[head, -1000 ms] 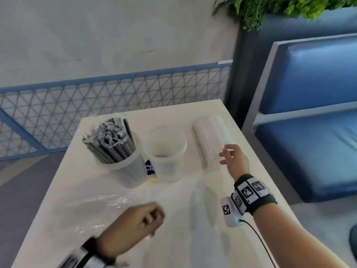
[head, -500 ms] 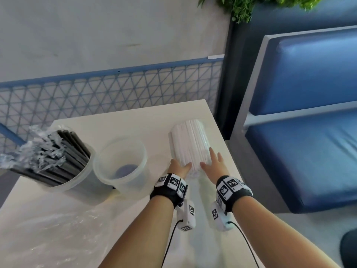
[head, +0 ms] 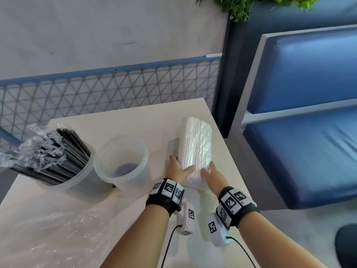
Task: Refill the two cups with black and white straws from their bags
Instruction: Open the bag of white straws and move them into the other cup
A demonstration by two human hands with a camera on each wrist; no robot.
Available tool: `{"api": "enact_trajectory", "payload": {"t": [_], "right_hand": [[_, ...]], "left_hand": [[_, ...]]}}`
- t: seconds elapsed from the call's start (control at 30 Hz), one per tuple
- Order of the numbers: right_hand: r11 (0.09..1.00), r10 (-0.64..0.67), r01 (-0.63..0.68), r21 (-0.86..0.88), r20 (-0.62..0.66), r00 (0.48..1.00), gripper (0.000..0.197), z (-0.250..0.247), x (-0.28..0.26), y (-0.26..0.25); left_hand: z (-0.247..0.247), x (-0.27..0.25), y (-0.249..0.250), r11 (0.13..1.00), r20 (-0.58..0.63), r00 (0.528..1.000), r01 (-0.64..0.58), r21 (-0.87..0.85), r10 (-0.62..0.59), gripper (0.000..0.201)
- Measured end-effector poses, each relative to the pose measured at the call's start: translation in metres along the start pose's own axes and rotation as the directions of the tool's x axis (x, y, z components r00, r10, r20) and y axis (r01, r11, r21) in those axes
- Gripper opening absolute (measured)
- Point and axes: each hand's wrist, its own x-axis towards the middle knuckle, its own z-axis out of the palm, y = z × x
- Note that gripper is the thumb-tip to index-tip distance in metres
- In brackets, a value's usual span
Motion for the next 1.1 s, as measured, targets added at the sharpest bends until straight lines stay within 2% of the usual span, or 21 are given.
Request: {"api": "enact_trajectory", "payload": {"t": [0.07,0.17,0.27,0.37,0.4,0.5,0.6,0.67,0.73,0.8,0.87,0.9,1.0,1.07,1.1], "right_hand": [[0.997,-0.018,0.020,0.070,-0.028,0.999,0.056,0.001,-0.009,-0.008],[0.947,-0.010,0.019,0.321,-0.029,1.000,0.085,0.001,-0.025,-0.018],[0.794,0.010,-0.016,0.608,0.013,1.000,0.109,0.002,-0.042,-0.021],[0.661,0.047,-0.032,0.750,0.002,0.999,0.120,0.007,-0.057,-0.017],[0.631,0.046,-0.011,0.776,-0.023,0.999,0.108,0.011,-0.063,-0.015],[0.579,0.071,0.089,0.810,-0.159,0.985,0.041,0.024,-0.081,-0.005],[0.532,0.049,0.169,0.829,-0.230,0.972,0.014,0.030,-0.099,0.004],[0.503,0.032,0.201,0.841,-0.251,0.968,0.011,0.032,-0.109,0.006],[0.477,0.034,0.207,0.854,-0.254,0.967,0.020,0.033,-0.118,0.006],[0.465,0.024,0.188,0.865,-0.224,0.974,0.040,0.036,-0.125,0.006],[0.471,0.027,0.143,0.871,-0.176,0.984,0.060,0.041,-0.133,0.006],[0.481,0.018,0.120,0.868,-0.147,0.989,0.063,0.044,-0.135,0.006],[0.524,-0.068,0.083,0.847,-0.055,0.996,0.043,0.053,-0.147,0.002],[0.547,-0.125,0.093,0.832,-0.029,0.992,0.028,0.061,-0.153,-0.001],[0.560,-0.142,0.112,0.821,-0.038,0.989,0.029,0.064,-0.154,-0.001]], "left_hand": [[-0.008,-0.018,0.000,0.995,-0.009,0.995,-0.101,0.015,0.101,0.052],[-0.016,-0.053,0.000,0.951,-0.003,0.958,-0.285,0.121,0.288,0.054],[-0.022,-0.083,-0.006,0.858,0.058,0.913,-0.399,0.325,0.403,0.060],[-0.022,-0.108,-0.020,0.756,0.160,0.860,-0.504,0.417,0.485,0.070],[-0.022,-0.115,-0.025,0.727,0.186,0.846,-0.526,0.442,0.499,0.074],[-0.025,-0.134,-0.039,0.679,0.255,0.839,-0.540,0.498,0.480,0.075],[-0.031,-0.142,-0.051,0.604,0.358,0.772,-0.635,0.482,0.525,0.069],[-0.038,-0.141,-0.056,0.648,0.377,0.812,-0.584,0.489,0.447,0.081],[-0.049,-0.139,-0.055,0.785,0.326,0.871,-0.479,0.393,0.368,0.098],[-0.067,-0.138,-0.049,0.900,0.299,0.894,-0.396,0.182,0.333,0.098],[-0.084,-0.139,-0.043,0.939,0.322,0.899,-0.337,0.073,0.298,0.095],[-0.090,-0.140,-0.040,0.946,0.326,0.900,-0.320,0.046,0.288,0.090],[-0.102,-0.143,-0.040,0.961,0.259,0.925,-0.271,-0.061,0.277,0.074],[-0.105,-0.146,-0.050,0.959,0.220,0.936,-0.247,-0.137,0.273,0.071],[-0.107,-0.149,-0.055,0.956,0.202,0.940,-0.244,-0.161,0.274,0.072]]}}
